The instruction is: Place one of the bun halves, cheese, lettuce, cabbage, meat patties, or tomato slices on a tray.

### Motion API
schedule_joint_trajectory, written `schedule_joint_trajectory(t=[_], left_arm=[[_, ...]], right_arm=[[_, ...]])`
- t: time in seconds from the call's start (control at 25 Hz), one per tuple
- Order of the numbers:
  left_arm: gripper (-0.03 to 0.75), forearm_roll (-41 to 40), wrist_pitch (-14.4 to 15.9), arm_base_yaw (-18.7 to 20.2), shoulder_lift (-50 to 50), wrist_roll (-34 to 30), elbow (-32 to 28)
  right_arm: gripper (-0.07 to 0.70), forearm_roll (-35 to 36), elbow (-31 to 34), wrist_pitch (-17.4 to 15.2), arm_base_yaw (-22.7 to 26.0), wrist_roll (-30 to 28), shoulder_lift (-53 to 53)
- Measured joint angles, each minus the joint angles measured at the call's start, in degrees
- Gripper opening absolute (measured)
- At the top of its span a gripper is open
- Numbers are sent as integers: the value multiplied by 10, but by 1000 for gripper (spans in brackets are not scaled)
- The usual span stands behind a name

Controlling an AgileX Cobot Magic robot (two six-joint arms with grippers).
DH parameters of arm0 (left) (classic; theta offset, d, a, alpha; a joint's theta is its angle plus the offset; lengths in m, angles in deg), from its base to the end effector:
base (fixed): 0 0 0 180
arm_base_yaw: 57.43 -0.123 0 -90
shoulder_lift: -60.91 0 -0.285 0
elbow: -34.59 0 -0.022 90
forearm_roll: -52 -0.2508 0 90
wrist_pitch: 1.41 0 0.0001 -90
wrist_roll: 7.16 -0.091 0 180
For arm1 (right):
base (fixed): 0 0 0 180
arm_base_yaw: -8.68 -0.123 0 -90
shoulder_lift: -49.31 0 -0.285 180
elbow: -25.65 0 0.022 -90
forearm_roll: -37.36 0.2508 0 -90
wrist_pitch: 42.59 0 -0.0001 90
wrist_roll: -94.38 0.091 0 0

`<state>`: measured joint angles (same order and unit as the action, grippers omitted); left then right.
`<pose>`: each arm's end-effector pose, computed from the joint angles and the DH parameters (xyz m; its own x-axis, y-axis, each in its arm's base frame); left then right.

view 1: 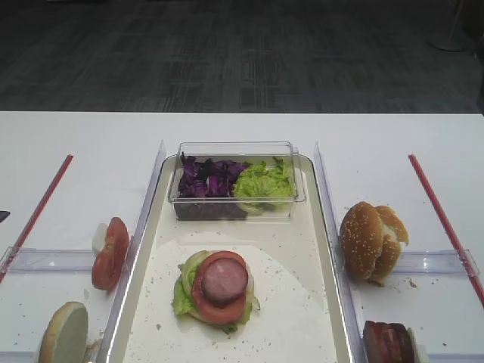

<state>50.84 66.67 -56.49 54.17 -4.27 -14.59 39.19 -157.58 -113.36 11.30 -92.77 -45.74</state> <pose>-0.0122 0.0019 0.2643 -0.5586 -0.0337 -0.8288 -0.0231 0.9994 -0.0250 0.3034 -0.0111 0.3341 -0.9511 -0.0706 -0.3007 -0.0722 0.9974 -0.0056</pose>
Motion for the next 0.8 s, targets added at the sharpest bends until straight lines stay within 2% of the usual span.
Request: schedule_joint_trajectory(t=[0.8], left_arm=[[439, 0, 0, 0, 0, 0, 0]], right_arm=[[678, 0, 329, -3, 0, -1, 393]])
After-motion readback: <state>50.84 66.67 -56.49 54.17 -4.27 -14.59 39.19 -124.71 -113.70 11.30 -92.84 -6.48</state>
